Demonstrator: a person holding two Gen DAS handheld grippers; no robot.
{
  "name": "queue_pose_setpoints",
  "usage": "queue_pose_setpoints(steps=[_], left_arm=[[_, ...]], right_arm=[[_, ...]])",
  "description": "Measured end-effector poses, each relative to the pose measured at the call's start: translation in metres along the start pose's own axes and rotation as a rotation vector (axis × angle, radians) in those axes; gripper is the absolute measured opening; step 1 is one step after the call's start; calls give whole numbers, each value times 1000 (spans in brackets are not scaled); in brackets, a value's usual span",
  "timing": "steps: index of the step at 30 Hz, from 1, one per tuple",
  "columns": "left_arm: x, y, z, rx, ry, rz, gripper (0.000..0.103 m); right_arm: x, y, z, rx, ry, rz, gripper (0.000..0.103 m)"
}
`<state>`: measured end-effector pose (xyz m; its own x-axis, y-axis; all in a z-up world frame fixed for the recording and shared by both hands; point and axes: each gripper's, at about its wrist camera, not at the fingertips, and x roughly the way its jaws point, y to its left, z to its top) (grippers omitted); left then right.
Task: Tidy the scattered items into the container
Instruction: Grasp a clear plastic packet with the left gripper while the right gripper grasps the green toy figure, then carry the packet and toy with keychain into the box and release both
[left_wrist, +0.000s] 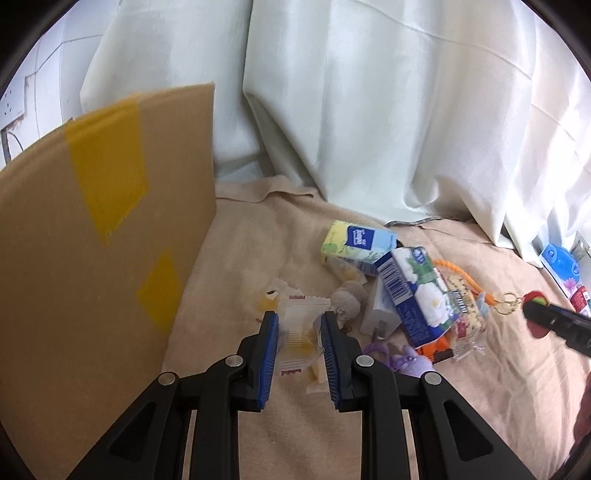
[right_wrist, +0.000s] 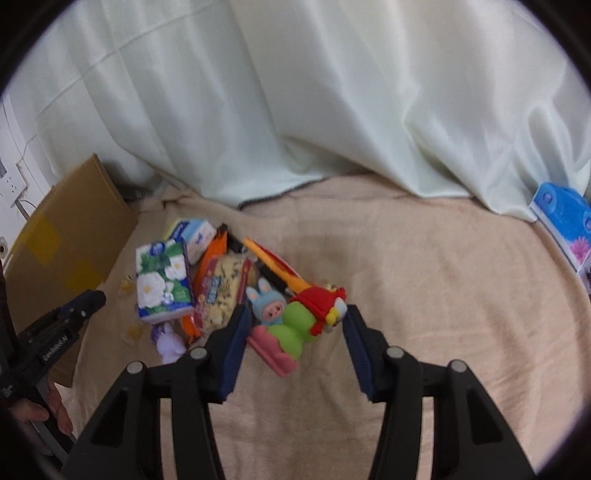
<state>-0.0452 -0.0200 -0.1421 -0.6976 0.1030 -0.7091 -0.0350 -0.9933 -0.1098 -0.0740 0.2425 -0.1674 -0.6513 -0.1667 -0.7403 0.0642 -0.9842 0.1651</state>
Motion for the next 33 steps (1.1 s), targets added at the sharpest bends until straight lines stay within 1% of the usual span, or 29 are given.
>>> queue_pose_setpoints(steps=[4,6,8,16,20,26,33], left_arm=[[-4,-10,3,27,-5,-20,25],[-8,-15,6,35,-18,-17,25],[-12,-20,9,38,-30,-31,25],[-38,-32,23,64,-98,-26,25],[-46,-35,29,70,-115,-34,25],[-54,-43,36,83,-134,-44,25],[-54,-44,38,83,-132,-51,25]], right_arm=[[-22,0,10,-5,-55,4,56],[-30,-1,13,-6,-74,8,56],[-36,1,17,-9,-90,12,56],[-73,10,32,-27,-195,25,55],[-86,12,36,-35,-230,26,55],[-88,14,37,-45,-235,21,54],[-84,13,39,-45,-227,24,54]])
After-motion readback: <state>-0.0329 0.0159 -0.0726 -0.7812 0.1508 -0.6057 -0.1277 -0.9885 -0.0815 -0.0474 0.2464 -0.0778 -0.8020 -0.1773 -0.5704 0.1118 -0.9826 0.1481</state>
